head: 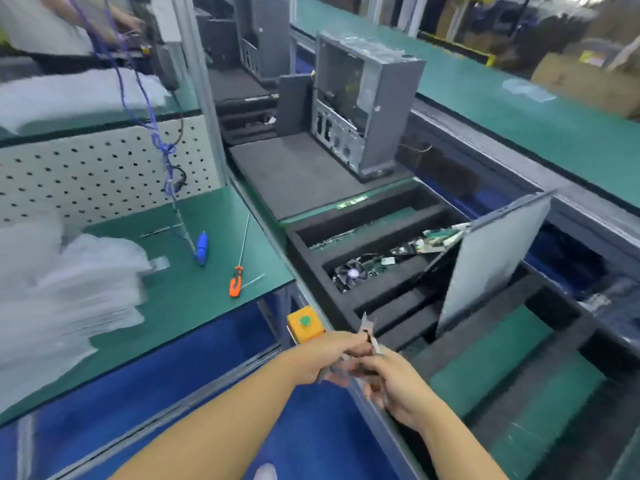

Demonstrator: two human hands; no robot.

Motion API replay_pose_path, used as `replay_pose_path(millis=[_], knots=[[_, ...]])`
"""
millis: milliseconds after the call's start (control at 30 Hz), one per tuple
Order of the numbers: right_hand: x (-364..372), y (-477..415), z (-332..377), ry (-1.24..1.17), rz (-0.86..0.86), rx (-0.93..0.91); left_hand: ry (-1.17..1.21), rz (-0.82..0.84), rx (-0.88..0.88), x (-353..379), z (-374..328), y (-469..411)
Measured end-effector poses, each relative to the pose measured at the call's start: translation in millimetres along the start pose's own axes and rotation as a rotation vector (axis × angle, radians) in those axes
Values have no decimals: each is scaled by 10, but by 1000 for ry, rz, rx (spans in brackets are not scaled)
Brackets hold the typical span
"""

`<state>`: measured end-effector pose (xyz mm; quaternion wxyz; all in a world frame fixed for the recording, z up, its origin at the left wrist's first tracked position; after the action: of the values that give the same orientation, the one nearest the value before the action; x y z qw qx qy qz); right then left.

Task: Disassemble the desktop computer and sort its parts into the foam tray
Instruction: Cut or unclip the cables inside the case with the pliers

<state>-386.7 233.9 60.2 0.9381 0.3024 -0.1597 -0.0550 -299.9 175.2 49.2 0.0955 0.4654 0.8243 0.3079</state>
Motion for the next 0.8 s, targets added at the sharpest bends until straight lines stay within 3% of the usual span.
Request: replay_pose_path(millis=[100, 200, 333, 467, 533, 600, 667, 733, 800], knots=[[504, -528, -38, 182, -107, 2, -136, -187, -60, -784, 264, 316], [1092, -923, -75, 330, -68, 26, -147, -261, -180, -1292, 543, 487], [1804, -1238, -60, 446, 148, 52, 38, -264, -245, -1804, 796, 541], [2162, -1444, -92, 315, 336, 170, 199, -94, -197, -2120, 853, 536], [2171, -1568, -85, 338, 323, 157, 202, -252, -222, -2450, 883, 477], [2064, -1653, -100, 348, 234, 137, 119, -616, -309, -2969, 914, 472], [1900, -1649, -156, 315, 141, 154, -249, -890, -479, -3462, 857, 572], [1729, -1567, -259, 281, 93, 196, -537, -971, -607, -3795, 794, 602], [1541, -1462, -381, 265, 53, 252, -612, -991, -671, -4012, 828, 513]])
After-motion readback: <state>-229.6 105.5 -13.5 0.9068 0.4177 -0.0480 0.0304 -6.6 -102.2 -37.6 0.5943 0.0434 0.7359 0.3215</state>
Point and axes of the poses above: each hand's wrist, its own y-axis away from the middle knuckle, its own x-axis out of the palm, z = x × y, the point moved 8 cm from there along -y, towards the middle knuckle, and after that the axes turned 8 degrees about -y, right-handed, at the moved point
